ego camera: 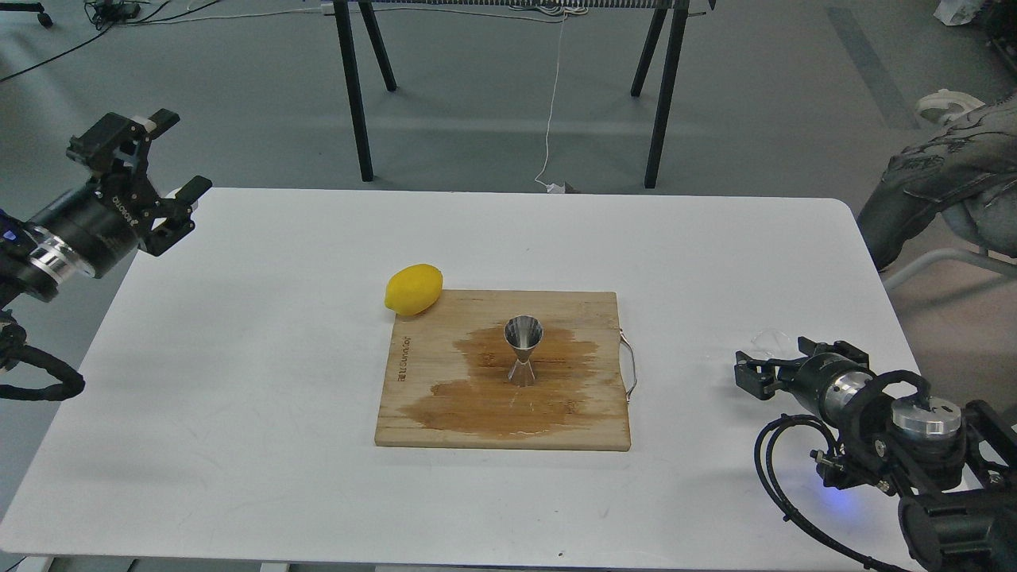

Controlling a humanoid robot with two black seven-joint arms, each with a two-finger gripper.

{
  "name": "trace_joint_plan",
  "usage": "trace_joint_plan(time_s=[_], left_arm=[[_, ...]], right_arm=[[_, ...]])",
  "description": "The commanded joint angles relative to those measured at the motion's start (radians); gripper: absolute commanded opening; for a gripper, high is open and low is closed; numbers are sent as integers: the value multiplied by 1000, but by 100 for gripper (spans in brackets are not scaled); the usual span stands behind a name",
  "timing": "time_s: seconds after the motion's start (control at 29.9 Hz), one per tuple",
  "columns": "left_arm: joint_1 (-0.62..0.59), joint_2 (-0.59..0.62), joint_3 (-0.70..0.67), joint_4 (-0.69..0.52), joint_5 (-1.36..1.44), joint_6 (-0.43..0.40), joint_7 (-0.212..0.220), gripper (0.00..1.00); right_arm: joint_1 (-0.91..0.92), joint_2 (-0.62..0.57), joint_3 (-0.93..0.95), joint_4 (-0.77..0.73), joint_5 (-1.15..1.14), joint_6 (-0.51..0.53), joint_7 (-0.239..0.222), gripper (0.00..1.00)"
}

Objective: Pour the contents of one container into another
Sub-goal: 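Move the right gripper toward the small clear glass cup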

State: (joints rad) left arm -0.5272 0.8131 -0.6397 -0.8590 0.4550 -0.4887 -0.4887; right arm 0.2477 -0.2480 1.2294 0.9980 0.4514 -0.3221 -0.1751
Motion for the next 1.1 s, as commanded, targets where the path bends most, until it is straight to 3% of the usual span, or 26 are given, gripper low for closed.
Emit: trace_joint_plan(time_s=[0.0,0.5,0.77,1.07], left_arm=[[1,0,0,0,-1,0,0,99],[0,0,-2,2,-1,0,0,99],[1,1,-2,2,-1,0,0,99],[1,1,-2,2,-1,0,0,99]], right_arm=[[11,13,-1,-15,-17,0,0,92],[12,30,-1,-15,-49,15,0,53],[8,30,-1,-10,-49,44,0,42],[15,26,-42,46,-51,54,-1,38]])
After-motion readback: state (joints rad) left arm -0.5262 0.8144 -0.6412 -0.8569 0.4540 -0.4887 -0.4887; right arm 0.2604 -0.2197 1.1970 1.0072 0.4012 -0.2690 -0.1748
